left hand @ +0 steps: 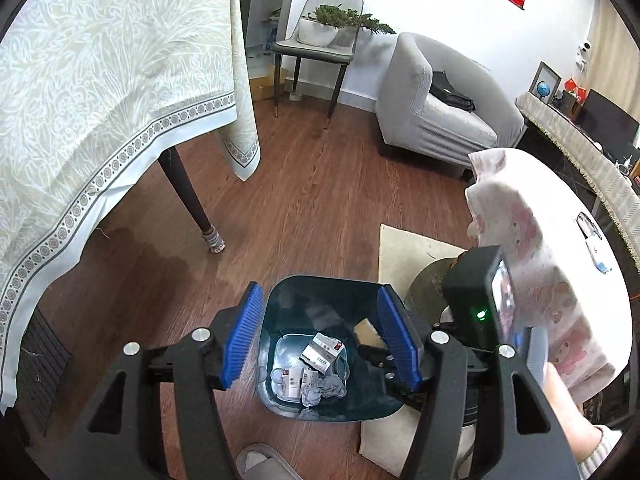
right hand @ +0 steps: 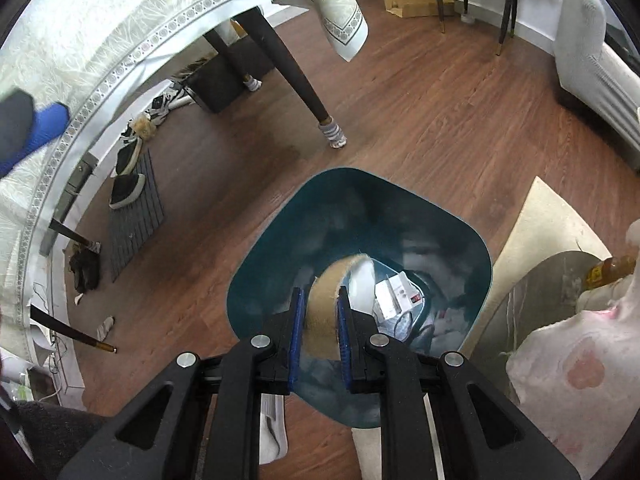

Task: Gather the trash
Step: 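Open the right gripper over the teal bin to drop the tape roll, then move both grippers back over the table toward the blue pack and black pack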

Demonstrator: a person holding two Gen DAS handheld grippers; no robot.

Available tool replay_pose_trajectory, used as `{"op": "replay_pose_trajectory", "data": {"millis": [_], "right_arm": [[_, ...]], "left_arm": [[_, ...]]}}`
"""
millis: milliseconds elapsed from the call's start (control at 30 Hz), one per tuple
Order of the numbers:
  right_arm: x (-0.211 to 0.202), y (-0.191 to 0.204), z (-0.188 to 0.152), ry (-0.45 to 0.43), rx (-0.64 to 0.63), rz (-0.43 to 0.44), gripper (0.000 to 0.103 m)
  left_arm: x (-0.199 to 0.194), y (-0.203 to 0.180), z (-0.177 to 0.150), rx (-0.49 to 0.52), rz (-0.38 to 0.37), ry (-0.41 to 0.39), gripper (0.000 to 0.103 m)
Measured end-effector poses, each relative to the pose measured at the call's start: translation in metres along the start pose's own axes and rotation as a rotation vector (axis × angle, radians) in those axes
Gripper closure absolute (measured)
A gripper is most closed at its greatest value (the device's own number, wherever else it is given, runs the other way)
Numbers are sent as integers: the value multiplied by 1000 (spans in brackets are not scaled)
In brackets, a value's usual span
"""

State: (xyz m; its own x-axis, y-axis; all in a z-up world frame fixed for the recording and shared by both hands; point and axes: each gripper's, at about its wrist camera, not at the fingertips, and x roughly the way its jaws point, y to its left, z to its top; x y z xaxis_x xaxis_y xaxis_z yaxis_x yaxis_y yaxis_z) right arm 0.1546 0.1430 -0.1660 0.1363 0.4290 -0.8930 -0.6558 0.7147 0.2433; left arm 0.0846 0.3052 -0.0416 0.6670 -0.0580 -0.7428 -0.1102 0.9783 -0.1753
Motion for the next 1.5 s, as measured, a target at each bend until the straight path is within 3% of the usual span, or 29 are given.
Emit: {"op": "replay_pose_trajectory", "data": {"millis": [33,67,100,700,1033,1200,1500], "right_arm": [[1,0,-1,5,-2,1,55],[1,1,-2,-1,-2,-1,43],[0,1,-2,-8,-3,-1,38],[-41,-3,-3,-59,-44,-15,38],[-126,-16,-2,-260,-58,-30,38],[-166,-27,-9,-335,-51,-44,38],[-224,-62,-30,-434,-37,-129,38]], "left_arm": [[-1,0,1,1,-2,-3,40],[-2,-1,1,1,-5,-6,40],[-3,-1,1,2,-7,-8,40],[-35,-33,19,61,-3,-103,37],[-70,-69,41,79,-51,-236,32],[-73,-90,49,94,-98,-255,27],[-81,-142,52,163,-114,-290,18]]}}
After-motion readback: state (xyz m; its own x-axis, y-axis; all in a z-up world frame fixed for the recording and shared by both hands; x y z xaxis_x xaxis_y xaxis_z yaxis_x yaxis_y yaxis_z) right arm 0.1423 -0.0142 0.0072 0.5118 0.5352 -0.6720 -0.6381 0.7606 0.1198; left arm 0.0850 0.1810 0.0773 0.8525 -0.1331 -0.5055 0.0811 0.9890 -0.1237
